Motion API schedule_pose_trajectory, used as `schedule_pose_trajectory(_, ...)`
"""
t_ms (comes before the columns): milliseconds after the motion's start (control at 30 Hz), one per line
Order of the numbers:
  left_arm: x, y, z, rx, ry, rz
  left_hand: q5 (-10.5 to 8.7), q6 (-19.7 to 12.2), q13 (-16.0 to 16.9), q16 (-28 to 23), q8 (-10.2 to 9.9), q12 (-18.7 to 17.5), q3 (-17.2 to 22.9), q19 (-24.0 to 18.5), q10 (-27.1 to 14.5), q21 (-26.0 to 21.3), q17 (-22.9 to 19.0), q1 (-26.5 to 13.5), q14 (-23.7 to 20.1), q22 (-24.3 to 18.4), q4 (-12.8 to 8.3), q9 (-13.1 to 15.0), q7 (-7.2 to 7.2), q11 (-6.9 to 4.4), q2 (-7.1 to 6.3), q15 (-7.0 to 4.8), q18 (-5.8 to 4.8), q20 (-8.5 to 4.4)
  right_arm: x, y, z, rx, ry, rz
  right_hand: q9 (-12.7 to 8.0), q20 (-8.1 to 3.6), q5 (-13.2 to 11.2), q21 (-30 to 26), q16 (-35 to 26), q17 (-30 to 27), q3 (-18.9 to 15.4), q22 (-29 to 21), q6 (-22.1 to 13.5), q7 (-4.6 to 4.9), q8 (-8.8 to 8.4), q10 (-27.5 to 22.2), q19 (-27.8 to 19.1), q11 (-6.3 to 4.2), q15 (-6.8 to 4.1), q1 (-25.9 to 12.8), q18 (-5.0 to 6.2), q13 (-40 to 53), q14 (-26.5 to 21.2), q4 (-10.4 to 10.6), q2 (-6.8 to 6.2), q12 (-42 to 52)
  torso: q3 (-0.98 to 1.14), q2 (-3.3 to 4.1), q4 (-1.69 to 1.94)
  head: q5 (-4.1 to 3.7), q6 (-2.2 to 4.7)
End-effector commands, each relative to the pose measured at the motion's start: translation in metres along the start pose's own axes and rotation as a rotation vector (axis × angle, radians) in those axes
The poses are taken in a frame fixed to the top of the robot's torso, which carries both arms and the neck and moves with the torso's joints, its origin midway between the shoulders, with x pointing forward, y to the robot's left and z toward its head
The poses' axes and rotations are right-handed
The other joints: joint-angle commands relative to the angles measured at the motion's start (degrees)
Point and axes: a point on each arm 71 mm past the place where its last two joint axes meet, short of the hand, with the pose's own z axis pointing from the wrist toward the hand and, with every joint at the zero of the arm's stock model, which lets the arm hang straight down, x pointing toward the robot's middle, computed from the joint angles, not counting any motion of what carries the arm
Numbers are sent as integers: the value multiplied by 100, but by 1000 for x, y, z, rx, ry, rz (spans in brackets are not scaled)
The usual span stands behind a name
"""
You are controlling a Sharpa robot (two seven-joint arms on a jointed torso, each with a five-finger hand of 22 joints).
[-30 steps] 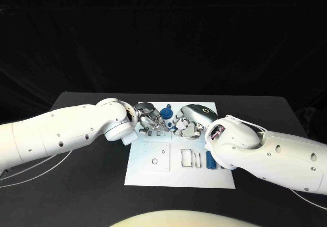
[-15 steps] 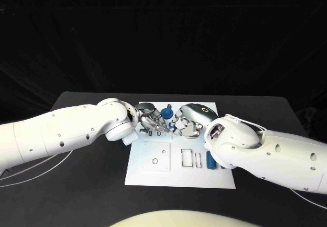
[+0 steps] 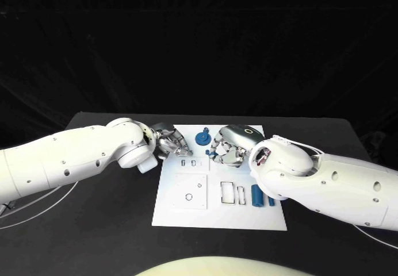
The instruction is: Assemble the parts on the task board
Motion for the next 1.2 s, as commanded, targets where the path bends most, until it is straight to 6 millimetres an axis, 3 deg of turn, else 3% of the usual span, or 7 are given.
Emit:
schedule_pose_trajectory(33,-7,3,-3,10,-20,-16,2,-22,4,23,35,19,14,14,-33,32,920,62,345,7,-39,1,-5,-10,17,-47,-63,-2,3,2,5,-8,66,-109,10,-16,34,24,36,1507,10,12,50,-100,16,200,43,-33,-41,70,-70,820,619,-36,7,-6,-3,0,2,15,-14)
schedule_pose_trajectory(300,-33,-1,-18,38,-59,-102,0,-24,-17,-55,35,4,1,-42,-43,-20,837,50,307,-91,-29,-2,0,-6,12,-46,-43,-2,7,18,27,-32,133,-253,13,-16,30,37,36,1507,14,25,47,-100,15,199,47,-33,-41,79,-73,818,619,-43,8,-9,-12,-1,12,51,-20)
schedule_pose_trajectory(500,-55,-6,-26,74,-140,-226,0,-73,-195,-293,18,-133,-68,-276,-169,-241,594,0,182,-470,22,-21,31,21,-1,-24,32,12,11,30,41,-46,162,-341,23,-13,-64,7,36,1507,15,6,30,-87,9,188,30,-23,-34,78,-68,805,619,-45,22,-36,-12,3,31,74,-10)
schedule_pose_trajectory(600,-63,-6,-28,94,-187,-282,1,-89,-215,-340,13,-150,-72,-321,-192,-288,548,15,157,-541,22,-27,37,27,7,-19,45,17,14,35,46,-52,175,-377,26,-12,-79,-8,36,1507,14,-5,27,-86,8,183,24,-21,-33,75,-65,797,619,-44,25,-51,-15,7,17,93,-14)
schedule_pose_trajectory(867,-72,-10,-32,142,-263,-355,2,-97,-222,-363,10,-156,-72,-335,-202,-305,525,28,145,-562,21,-31,41,30,15,-16,49,20,22,41,56,-56,200,-466,27,-11,-81,-17,36,1507,19,-11,20,-85,5,173,19,-20,-31,84,-63,781,619,-50,28,-76,-19,6,28,115,-42)
schedule_pose_trajectory(1200,-71,-16,-35,172,-276,-371,2,-98,-224,-351,10,-157,-69,-331,-204,-301,538,35,151,-553,20,-32,41,30,21,-15,47,21,31,46,59,-61,247,-526,29,-10,-86,-36,36,1507,19,-26,12,-81,1,166,11,-17,-30,84,-59,772,619,-54,25,-92,-15,5,5,189,-83)
